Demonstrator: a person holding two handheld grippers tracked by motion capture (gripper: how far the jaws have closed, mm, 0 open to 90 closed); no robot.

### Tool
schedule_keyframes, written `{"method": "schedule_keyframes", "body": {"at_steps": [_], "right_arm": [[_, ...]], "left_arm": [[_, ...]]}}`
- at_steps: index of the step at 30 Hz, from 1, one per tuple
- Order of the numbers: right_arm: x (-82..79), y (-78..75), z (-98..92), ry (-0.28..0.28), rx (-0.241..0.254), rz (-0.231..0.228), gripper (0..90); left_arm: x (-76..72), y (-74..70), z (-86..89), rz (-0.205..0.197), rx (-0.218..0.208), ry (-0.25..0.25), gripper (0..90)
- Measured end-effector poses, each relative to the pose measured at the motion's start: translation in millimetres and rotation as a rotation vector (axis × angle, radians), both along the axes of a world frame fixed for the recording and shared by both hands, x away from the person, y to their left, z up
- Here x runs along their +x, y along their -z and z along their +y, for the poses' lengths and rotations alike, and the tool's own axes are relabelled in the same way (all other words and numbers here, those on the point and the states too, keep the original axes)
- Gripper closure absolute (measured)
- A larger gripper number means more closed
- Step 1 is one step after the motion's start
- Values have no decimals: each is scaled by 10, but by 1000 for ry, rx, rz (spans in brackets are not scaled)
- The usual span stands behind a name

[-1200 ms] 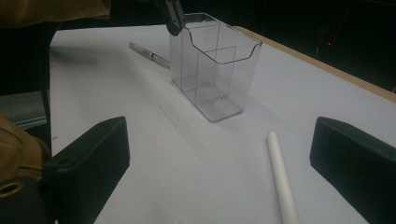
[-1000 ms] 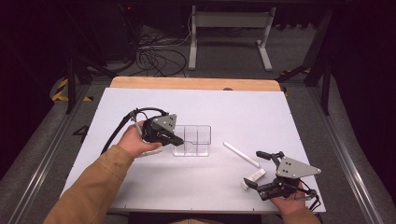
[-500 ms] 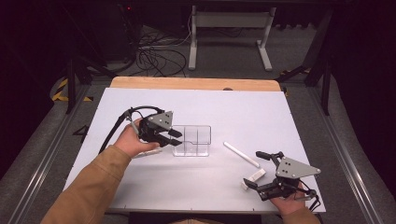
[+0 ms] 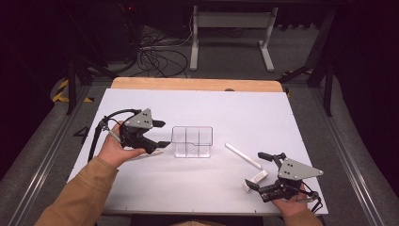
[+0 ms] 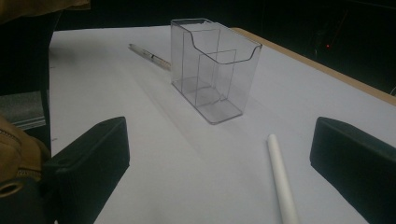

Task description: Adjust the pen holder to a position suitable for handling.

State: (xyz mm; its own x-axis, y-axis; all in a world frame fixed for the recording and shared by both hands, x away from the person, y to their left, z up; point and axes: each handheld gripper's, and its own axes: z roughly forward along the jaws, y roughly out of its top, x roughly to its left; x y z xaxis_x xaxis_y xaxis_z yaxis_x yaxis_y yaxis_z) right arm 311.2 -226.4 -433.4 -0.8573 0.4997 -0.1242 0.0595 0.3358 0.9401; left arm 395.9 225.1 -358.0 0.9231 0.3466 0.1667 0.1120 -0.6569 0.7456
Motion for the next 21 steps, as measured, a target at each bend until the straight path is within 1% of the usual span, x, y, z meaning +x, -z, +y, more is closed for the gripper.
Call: {"method": "schedule_keyframes", "body": {"at_steps": [1, 3, 4, 7, 10, 12, 13, 15, 16, 18, 21], "right_arm": [[0, 0, 0, 0, 0, 1, 53], [-2, -1, 0, 0, 1, 1, 53], [-3, -2, -1, -1, 1, 0, 53], [-3, -3, -2, -2, 1, 0, 53], [-4, -3, -1, -2, 2, -1, 53], [-4, -4, -1, -2, 4, -1, 53], [-3, -4, -1, -2, 4, 0, 53], [-6, -3, 1, -3, 4, 0, 53], [-6, -3, 1, -3, 4, 0, 53], [-9, -2, 1, -3, 1, 1, 53], [-15, -3, 1, -2, 4, 2, 53]], "left_arm": [[-14, -1, 14, 2, -9, -3, 318], [-32, -7, 35, 3, -10, -3, 327], [-43, -10, 47, -4, -8, -6, 329], [-70, -14, 88, -15, -23, -12, 331], [-96, -19, 143, -12, -30, -24, 331], [-107, -19, 183, -7, -17, -37, 331], [-119, -16, 200, -3, -18, -39, 336], [-151, -15, 238, -15, -12, -57, 331], [-168, -9, 255, -17, -17, -66, 331], [-184, 5, 295, -20, -7, -88, 319], [-190, 43, 364, -16, 2, -115, 309]]}}
